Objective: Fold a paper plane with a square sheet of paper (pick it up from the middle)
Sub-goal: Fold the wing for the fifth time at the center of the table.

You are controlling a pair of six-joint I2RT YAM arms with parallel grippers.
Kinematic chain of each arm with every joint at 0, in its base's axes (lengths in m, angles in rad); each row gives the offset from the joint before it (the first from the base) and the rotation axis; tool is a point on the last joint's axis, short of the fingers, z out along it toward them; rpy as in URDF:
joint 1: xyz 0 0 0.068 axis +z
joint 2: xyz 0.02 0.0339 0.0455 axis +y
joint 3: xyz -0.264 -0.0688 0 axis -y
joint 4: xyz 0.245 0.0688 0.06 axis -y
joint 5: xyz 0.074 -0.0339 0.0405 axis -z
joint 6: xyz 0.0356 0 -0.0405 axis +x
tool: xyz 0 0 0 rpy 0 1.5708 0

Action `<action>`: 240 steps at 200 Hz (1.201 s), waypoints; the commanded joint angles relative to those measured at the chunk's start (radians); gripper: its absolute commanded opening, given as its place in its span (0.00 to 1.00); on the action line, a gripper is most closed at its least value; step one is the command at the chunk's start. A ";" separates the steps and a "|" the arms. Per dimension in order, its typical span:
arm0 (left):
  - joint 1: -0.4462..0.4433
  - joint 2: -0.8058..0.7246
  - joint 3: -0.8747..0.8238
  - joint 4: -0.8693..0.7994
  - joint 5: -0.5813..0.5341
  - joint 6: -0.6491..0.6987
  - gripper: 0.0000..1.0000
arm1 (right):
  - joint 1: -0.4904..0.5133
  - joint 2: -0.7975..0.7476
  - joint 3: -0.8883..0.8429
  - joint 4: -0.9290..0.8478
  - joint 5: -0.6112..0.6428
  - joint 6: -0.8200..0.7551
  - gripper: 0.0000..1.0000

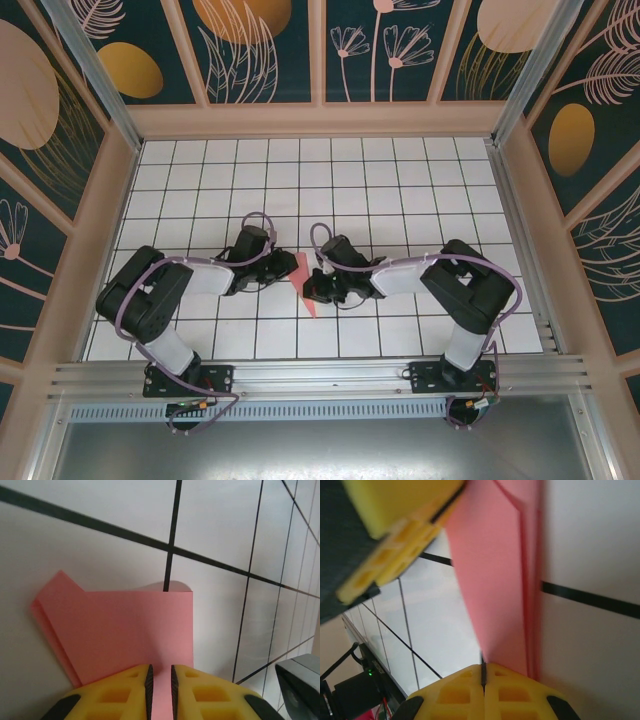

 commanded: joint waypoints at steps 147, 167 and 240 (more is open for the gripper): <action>0.002 0.031 0.004 -0.052 -0.056 0.001 0.20 | 0.025 0.026 0.019 -0.045 0.019 -0.007 0.10; 0.003 0.034 0.005 -0.054 -0.058 0.002 0.19 | 0.040 -0.025 -0.074 0.021 -0.021 0.028 0.10; 0.001 0.005 0.025 -0.065 -0.034 0.034 0.21 | 0.085 -0.268 -0.235 0.019 0.065 0.055 0.17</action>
